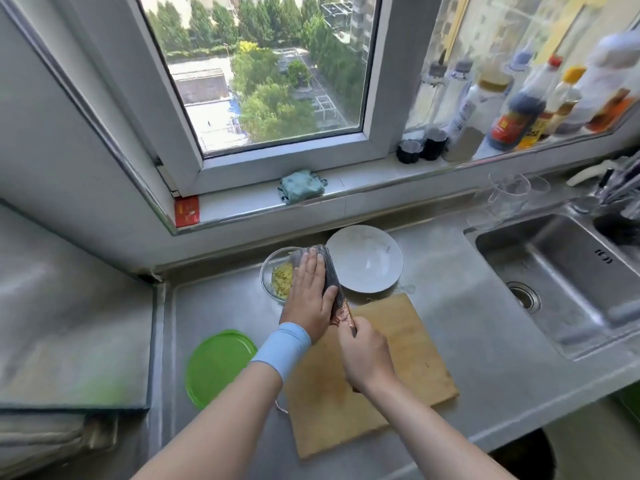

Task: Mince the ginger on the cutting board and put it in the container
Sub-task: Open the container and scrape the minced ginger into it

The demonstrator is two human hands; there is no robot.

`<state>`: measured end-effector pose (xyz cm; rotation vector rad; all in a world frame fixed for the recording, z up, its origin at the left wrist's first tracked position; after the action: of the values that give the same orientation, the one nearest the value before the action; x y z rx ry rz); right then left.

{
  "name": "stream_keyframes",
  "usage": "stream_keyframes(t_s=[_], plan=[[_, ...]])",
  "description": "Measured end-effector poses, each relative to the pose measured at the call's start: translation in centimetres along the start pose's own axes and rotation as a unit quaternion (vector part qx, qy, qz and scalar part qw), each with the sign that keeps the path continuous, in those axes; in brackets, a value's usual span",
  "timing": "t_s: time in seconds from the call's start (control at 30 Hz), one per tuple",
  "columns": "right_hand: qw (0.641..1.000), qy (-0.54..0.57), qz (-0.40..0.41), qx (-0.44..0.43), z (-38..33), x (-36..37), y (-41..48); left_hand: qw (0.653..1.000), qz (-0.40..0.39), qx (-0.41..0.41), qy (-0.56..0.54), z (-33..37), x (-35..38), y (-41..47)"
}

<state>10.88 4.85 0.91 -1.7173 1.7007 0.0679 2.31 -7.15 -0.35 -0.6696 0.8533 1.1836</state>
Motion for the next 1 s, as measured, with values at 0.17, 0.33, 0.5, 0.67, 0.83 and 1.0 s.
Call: stream_keyframes(t_s=[0.17, 0.33, 0.5, 0.67, 0.83, 1.0], plan=[[0.999, 0.013, 0.008, 0.028, -4.2, 1.2, 3.9, 1.0, -0.025, -0.005, 0.005, -5.2, -2.3, 3.9], [0.996, 0.016, 0.03, 0.08, -3.3, 0.9, 6.3, 0.99, -0.136, -0.046, 0.009, -11.0, 0.1, 4.8], [0.994, 0.028, 0.02, 0.105, -3.0, 1.2, 7.5, 0.997, -0.069, 0.039, -0.014, -9.5, -0.9, 4.7], [0.995, 0.037, 0.01, 0.089, -4.1, 1.3, 7.8, 0.976, -0.148, 0.074, 0.142, -10.2, -0.1, 4.3], [0.998, 0.008, -0.009, 0.058, -4.6, -0.2, 7.8, 0.99, -0.084, 0.041, 0.106, -9.4, -1.8, 3.4], [0.996, -0.074, -0.039, -0.015, -5.4, -2.2, 7.2, 0.994, -0.072, -0.036, 0.07, -8.7, -2.0, 2.6]])
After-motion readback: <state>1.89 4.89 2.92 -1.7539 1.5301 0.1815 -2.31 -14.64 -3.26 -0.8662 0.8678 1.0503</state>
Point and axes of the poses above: each hand's wrist, its own y-axis towards the middle knuckle, its own x-axis out of the palm, z = x × y, the point moved 6 cm from there along y, towards the middle knuckle, and after that the axes turned 5 degrees about -z, right-handed, at the moved point
